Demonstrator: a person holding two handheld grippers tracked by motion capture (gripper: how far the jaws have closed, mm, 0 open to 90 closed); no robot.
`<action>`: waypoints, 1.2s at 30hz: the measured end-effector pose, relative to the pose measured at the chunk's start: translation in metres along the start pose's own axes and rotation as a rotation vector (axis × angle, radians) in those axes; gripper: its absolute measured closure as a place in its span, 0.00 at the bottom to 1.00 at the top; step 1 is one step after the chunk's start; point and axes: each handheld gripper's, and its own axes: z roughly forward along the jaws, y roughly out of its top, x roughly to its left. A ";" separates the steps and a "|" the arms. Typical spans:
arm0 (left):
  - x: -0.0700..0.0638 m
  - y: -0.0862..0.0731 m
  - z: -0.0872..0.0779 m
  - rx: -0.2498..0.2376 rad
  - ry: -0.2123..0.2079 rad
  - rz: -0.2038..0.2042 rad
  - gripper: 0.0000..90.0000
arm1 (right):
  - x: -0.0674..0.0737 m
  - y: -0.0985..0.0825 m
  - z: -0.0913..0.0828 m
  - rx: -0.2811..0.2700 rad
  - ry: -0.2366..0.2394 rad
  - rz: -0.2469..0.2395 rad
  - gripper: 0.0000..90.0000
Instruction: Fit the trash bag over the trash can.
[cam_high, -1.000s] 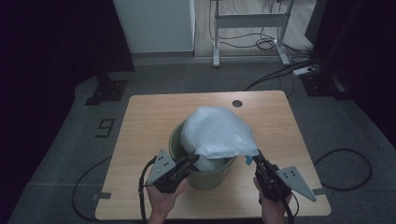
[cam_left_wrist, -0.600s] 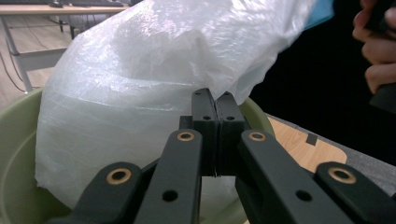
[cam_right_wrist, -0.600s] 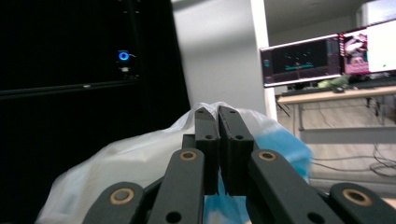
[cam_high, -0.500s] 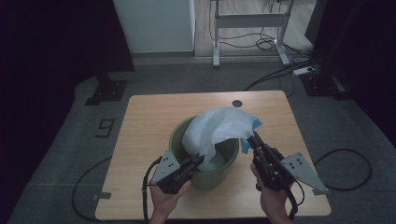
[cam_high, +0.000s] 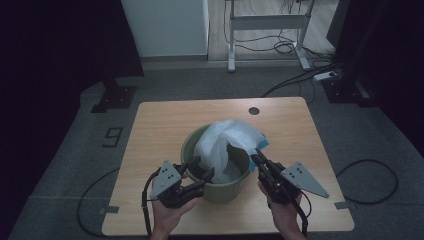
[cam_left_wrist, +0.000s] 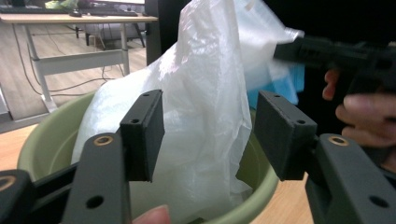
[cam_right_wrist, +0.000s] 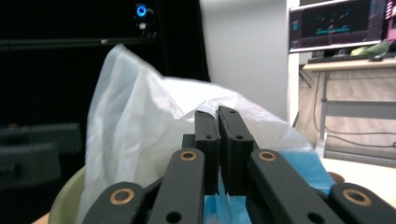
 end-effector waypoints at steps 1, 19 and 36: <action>0.000 0.001 0.001 -0.001 0.002 0.002 0.46 | 0.001 -0.002 0.001 0.007 0.008 -0.003 0.95; -0.003 0.034 0.039 0.074 0.079 0.053 0.99 | 0.004 -0.010 0.001 0.045 0.034 -0.016 0.93; 0.006 0.007 -0.012 0.031 0.058 0.013 1.00 | 0.008 -0.003 -0.016 0.061 0.043 -0.050 0.87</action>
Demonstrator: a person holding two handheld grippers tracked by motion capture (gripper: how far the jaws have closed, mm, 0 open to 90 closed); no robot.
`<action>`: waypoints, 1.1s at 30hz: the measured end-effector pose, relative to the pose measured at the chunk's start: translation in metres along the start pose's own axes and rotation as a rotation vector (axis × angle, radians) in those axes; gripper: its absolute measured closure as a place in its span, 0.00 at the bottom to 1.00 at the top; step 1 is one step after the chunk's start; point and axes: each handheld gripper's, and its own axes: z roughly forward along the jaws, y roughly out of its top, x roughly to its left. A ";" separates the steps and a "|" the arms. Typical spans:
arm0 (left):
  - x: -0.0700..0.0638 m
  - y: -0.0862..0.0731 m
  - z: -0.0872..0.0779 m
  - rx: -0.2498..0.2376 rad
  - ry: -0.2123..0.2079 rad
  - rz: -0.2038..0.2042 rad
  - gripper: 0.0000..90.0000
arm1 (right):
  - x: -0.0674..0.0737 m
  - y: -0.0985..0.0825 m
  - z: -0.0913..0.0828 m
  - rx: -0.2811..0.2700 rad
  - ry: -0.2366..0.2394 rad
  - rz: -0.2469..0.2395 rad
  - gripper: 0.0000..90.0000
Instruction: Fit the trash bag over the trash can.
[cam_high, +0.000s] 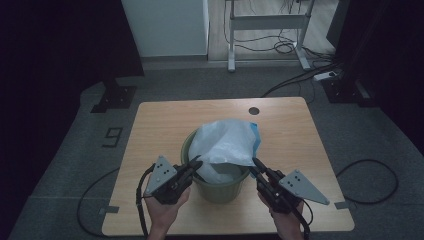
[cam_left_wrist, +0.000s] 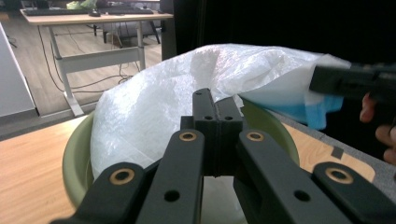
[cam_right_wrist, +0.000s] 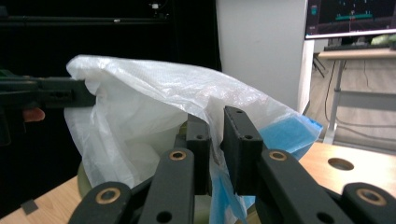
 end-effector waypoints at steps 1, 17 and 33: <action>0.001 -0.003 -0.002 0.006 -0.001 0.000 1.00 | 0.002 0.000 -0.001 0.005 -0.002 -0.013 0.85; 0.024 -0.034 -0.008 0.044 0.045 -0.088 1.00 | 0.006 -0.014 -0.031 0.067 0.048 -0.016 0.46; 0.036 -0.046 -0.014 0.049 0.056 -0.138 1.00 | -0.028 -0.035 -0.013 0.155 -0.008 0.102 0.47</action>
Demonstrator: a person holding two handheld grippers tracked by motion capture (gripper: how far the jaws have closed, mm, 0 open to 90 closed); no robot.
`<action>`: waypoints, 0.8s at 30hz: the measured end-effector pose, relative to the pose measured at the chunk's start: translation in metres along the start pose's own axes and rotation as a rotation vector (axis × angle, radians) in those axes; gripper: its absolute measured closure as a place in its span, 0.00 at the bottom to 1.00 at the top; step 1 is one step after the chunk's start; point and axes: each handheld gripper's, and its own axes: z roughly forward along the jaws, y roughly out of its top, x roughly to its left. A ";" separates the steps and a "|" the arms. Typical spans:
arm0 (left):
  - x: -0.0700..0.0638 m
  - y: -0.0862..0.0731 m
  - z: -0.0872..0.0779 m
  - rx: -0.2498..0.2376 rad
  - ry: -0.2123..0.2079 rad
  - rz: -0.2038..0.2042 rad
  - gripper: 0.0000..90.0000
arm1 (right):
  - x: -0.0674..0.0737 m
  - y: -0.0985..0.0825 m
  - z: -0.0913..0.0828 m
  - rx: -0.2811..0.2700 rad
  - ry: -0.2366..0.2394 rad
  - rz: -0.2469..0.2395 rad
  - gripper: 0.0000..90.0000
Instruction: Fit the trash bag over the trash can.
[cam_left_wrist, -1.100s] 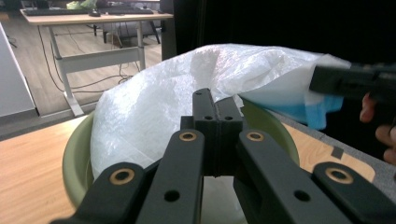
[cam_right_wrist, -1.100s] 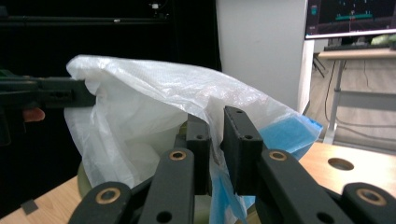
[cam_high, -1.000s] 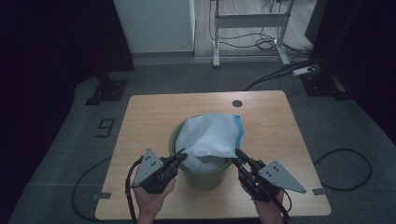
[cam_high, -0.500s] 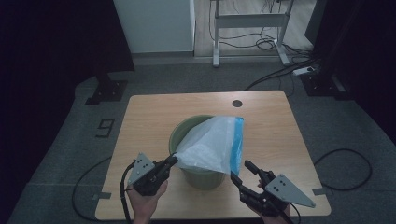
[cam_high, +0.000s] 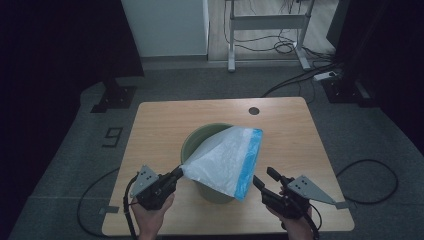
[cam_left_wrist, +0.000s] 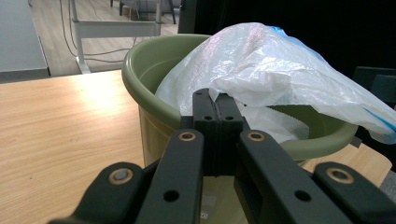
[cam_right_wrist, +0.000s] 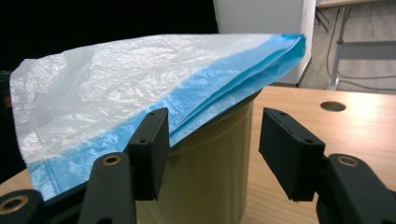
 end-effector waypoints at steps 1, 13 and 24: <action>0.000 0.000 0.000 0.000 0.004 0.004 1.00 | 0.000 -0.001 0.001 0.000 0.002 0.007 0.46; -0.006 -0.001 0.003 0.003 0.016 0.026 1.00 | 0.025 -0.016 -0.006 0.015 0.056 0.018 0.35; -0.006 -0.001 0.003 0.001 0.014 0.022 1.00 | 0.032 -0.033 0.004 0.046 0.085 0.088 0.30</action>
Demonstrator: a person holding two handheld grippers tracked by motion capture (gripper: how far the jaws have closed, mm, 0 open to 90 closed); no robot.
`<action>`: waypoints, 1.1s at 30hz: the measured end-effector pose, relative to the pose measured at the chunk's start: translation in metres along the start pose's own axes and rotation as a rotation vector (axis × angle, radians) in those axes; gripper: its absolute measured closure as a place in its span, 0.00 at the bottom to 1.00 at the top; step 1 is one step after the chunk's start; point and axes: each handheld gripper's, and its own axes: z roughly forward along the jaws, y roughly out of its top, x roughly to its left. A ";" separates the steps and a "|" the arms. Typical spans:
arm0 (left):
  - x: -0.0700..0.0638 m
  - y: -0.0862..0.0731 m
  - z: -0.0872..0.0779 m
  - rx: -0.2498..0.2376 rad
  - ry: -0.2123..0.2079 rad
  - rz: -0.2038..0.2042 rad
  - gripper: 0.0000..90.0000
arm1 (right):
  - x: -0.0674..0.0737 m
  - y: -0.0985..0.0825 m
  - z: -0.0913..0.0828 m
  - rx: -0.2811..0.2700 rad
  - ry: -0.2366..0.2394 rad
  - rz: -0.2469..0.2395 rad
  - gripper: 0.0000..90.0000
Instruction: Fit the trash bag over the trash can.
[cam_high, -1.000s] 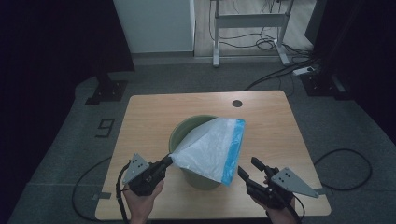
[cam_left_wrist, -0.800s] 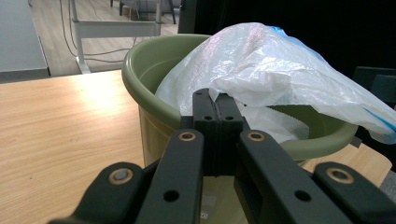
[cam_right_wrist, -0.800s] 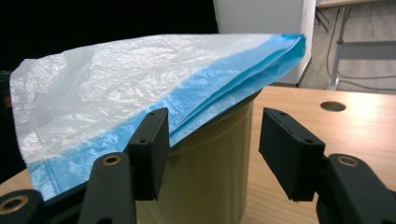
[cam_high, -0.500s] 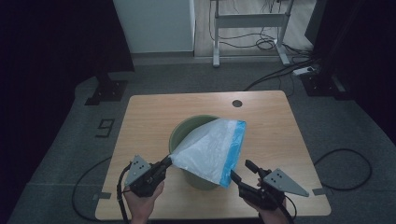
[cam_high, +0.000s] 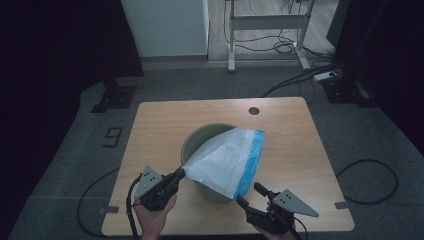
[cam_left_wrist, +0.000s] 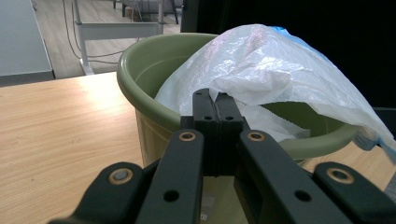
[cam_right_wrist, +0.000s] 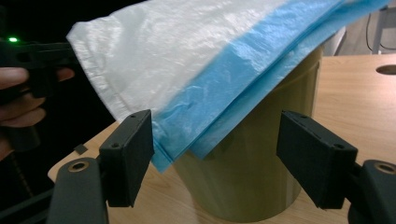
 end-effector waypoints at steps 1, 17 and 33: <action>0.000 0.000 0.000 0.001 -0.001 0.000 1.00 | -0.001 0.000 0.002 -0.001 0.003 0.012 0.30; 0.001 0.000 0.000 -0.001 -0.005 -0.002 0.99 | -0.006 0.001 0.010 -0.030 0.062 -0.001 0.67; -0.009 0.016 0.009 -0.009 -0.069 0.032 0.98 | -0.009 0.049 -0.007 -0.155 -0.040 -0.180 0.99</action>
